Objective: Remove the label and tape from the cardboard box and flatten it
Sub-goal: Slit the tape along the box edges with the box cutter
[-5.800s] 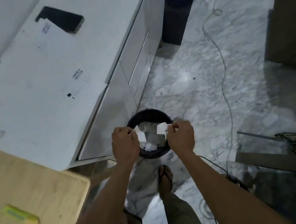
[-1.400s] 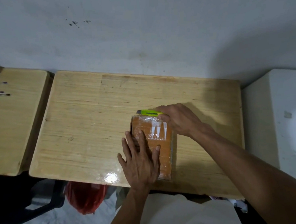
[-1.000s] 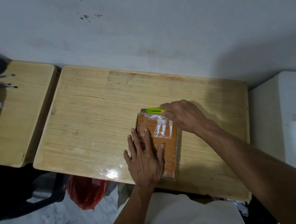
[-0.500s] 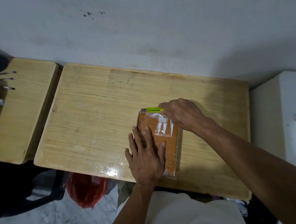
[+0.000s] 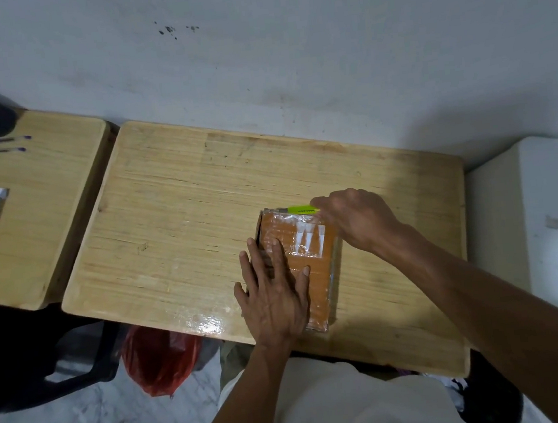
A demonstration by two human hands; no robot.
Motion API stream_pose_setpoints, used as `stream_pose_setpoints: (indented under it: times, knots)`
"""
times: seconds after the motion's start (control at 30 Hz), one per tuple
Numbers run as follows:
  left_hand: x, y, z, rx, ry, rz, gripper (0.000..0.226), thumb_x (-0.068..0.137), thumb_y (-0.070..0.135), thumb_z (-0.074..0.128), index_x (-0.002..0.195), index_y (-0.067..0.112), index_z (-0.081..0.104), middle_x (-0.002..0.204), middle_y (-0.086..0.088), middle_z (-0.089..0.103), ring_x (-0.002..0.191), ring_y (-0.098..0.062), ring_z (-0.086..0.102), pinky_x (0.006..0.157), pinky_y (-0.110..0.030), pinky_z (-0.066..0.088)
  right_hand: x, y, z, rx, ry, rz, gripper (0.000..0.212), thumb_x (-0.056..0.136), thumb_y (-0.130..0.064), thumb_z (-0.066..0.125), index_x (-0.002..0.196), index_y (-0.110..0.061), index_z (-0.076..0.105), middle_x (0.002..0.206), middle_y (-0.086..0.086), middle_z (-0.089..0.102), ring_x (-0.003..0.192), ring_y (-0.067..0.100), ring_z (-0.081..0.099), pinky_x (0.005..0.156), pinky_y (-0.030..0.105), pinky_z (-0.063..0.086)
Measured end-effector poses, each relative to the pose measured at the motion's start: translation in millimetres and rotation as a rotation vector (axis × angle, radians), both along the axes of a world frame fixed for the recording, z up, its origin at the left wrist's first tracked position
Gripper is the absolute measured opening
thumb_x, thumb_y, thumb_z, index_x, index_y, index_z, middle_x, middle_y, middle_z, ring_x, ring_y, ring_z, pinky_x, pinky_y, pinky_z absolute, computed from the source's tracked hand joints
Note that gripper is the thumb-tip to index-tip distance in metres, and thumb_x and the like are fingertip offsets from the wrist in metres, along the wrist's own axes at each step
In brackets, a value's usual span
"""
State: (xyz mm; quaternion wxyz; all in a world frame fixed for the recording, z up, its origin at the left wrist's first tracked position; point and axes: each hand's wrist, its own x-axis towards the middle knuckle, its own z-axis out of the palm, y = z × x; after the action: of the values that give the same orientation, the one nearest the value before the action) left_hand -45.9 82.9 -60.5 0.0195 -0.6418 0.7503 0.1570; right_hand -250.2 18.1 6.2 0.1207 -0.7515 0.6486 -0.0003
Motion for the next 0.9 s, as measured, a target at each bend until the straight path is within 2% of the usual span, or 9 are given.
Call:
stream_pose_setpoints:
  times: [0.1,0.27,0.4,0.6,0.77,0.9]
  knots:
    - [-0.3,-0.7,0.2,0.003,0.008,0.007,0.076,0.096,0.072,0.021,0.159,0.031,0.013,0.168,-0.009,-0.003,0.153,-0.035,0.009,0.110,-0.062,0.031,1.3,0.5,-1.0,-0.001,-0.003,0.008,0.027,0.103,-0.035,0.044,0.121,-0.021,0.059,0.092,0.003,0.066,0.078,0.023,0.064,0.063,0.033,0.052]
    - [-1.6,-1.8,2.8,0.003,0.014,0.018,0.103,0.078,0.093,0.026,0.159,0.030,0.015,0.168,-0.010,0.000,0.153,-0.033,0.009,0.107,-0.064,0.030,1.8,-2.3,-4.9,0.029,0.014,-0.049,0.026,0.104,-0.033,0.043,0.122,-0.023,0.059,0.090,0.003,0.065,0.078,0.026,0.064,0.055,0.030,0.037]
    - [-3.7,-1.6,3.7,0.011,0.015,0.027,0.116,0.068,0.100,0.027,0.159,0.029,0.017,0.168,-0.012,0.001,0.153,-0.034,0.007,0.109,-0.067,0.026,1.8,-3.9,-6.6,0.038,0.004,-0.060,0.026,0.103,-0.032,0.044,0.122,-0.023,0.060,0.090,0.004,0.066,0.078,0.026,0.064,0.055,0.030,0.037]
    - [-7.4,-1.3,3.0,0.014,0.009,0.026,0.120,0.065,0.101,0.029,0.158,0.026,0.018,0.167,-0.014,0.001,0.152,-0.037,0.010,0.106,-0.069,0.026,-0.2,-4.9,-6.5,0.063,-0.010,-0.066,0.027,0.103,-0.033,0.043,0.122,-0.024,0.060,0.094,0.003,0.068,0.084,0.026,0.065,0.060,0.033,0.047]
    - [-12.9,-0.4,2.2,0.012,0.001,0.051,0.123,0.062,0.100,0.031,0.158,0.025,0.019,0.167,-0.015,0.005,0.149,-0.040,0.018,0.096,-0.062,0.036,-5.6,0.6,-7.8,0.043,0.019,-0.043,0.027,0.104,-0.036,0.041,0.122,-0.026,0.058,0.092,0.002,0.066,0.081,0.026,0.064,0.057,0.031,0.043]
    - [-13.2,-0.7,1.4,0.011,0.003,0.053,0.123,0.062,0.100,0.030,0.158,0.025,0.019,0.166,-0.015,0.006,0.147,-0.041,0.020,0.092,-0.060,0.038,-12.4,10.0,-7.2,0.027,0.034,-0.030,0.028,0.104,-0.035,0.040,0.123,-0.024,0.057,0.094,0.003,0.066,0.081,0.026,0.064,0.060,0.032,0.049]
